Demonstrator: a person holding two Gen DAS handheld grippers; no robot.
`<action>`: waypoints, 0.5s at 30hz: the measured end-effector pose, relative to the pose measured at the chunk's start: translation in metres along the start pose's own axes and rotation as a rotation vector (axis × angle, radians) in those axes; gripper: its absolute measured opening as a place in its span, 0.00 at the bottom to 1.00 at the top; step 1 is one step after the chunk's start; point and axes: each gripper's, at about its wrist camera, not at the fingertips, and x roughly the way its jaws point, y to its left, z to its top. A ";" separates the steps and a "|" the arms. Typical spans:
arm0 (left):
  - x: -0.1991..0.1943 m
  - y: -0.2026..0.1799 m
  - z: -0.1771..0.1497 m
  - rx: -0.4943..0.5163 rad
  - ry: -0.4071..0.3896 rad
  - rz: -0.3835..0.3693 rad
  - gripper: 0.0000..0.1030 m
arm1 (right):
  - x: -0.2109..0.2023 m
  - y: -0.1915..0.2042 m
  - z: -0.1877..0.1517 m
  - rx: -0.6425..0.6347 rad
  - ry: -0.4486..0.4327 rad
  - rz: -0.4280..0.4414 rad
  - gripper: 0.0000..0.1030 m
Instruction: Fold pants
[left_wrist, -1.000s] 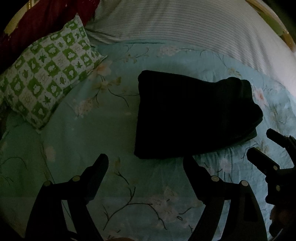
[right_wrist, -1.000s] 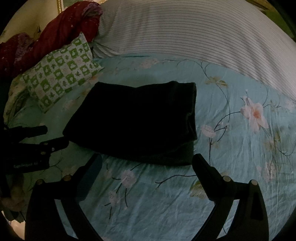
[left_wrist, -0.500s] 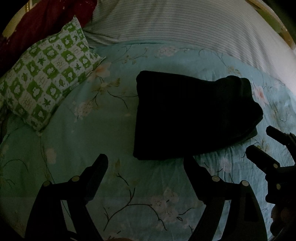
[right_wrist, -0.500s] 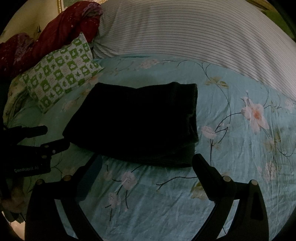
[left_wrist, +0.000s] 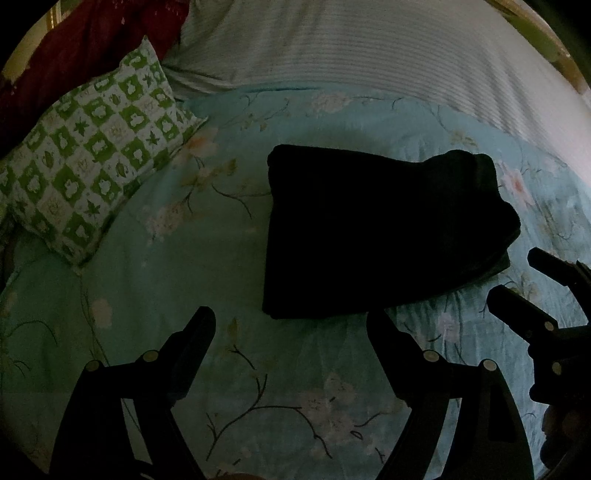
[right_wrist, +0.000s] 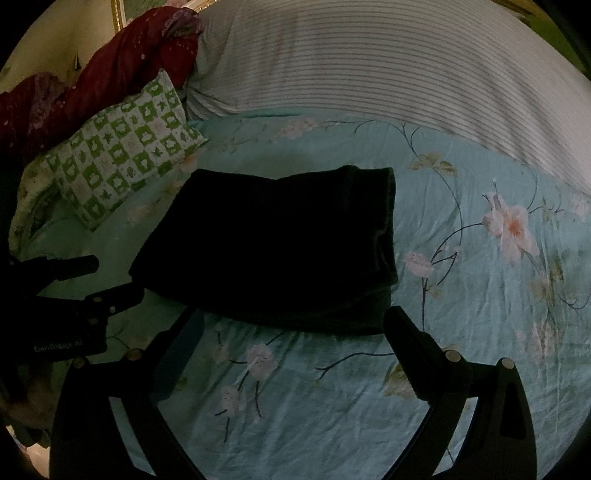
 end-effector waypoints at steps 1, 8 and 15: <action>-0.001 -0.001 0.000 0.000 -0.002 0.000 0.82 | 0.000 0.000 0.000 0.001 0.000 0.000 0.95; -0.007 -0.003 -0.001 0.005 -0.017 0.007 0.82 | -0.002 0.002 -0.001 0.004 -0.005 -0.003 0.95; -0.008 -0.002 -0.001 0.004 -0.018 0.008 0.82 | -0.004 0.004 0.000 0.007 -0.009 -0.006 0.95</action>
